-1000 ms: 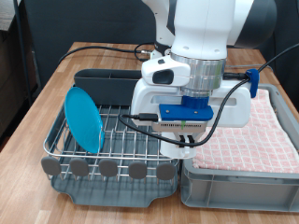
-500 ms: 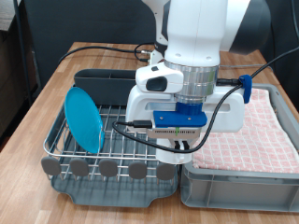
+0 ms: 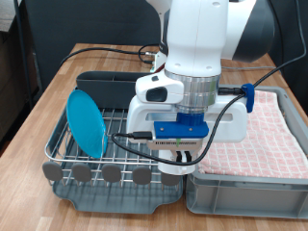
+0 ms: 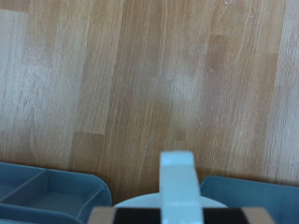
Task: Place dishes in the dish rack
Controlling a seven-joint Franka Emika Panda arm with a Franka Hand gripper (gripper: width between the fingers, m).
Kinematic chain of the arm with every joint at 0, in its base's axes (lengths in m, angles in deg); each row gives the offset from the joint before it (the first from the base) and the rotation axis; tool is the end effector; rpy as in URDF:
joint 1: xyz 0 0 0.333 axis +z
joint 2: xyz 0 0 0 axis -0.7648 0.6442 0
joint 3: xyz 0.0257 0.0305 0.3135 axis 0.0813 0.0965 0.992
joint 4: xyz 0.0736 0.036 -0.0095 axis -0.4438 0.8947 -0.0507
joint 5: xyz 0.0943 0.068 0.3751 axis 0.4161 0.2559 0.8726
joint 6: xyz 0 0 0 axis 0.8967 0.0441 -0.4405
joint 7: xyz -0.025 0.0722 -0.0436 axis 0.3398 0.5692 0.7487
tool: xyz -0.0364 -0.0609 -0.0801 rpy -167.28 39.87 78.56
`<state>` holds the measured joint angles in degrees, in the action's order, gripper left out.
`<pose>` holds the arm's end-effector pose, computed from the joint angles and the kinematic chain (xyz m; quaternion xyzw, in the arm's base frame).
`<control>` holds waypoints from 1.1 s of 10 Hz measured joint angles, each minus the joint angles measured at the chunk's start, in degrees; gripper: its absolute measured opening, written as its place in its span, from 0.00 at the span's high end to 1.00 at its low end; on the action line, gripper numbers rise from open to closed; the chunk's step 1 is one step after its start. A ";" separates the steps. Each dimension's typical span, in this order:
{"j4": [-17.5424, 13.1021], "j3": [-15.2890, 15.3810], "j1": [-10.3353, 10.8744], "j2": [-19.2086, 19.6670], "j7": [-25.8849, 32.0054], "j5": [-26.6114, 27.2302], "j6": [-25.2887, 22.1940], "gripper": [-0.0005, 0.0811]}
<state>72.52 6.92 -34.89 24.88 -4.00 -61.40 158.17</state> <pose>0.7014 0.0069 0.3166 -0.9471 0.3009 -0.1111 0.0122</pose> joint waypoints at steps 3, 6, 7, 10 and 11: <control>-0.19 0.69 -0.85 1.01 0.41 0.02 0.02 0.91; -0.54 1.45 -1.92 2.21 1.32 0.16 0.39 0.91; -0.76 1.83 -2.35 2.66 1.45 0.25 0.77 0.91; -1.69 2.93 -3.65 3.98 1.99 0.84 1.15 0.91; -1.94 3.24 -4.00 4.33 2.10 1.00 1.15 0.91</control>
<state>70.58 10.16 -38.89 29.21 -1.90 -60.40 159.32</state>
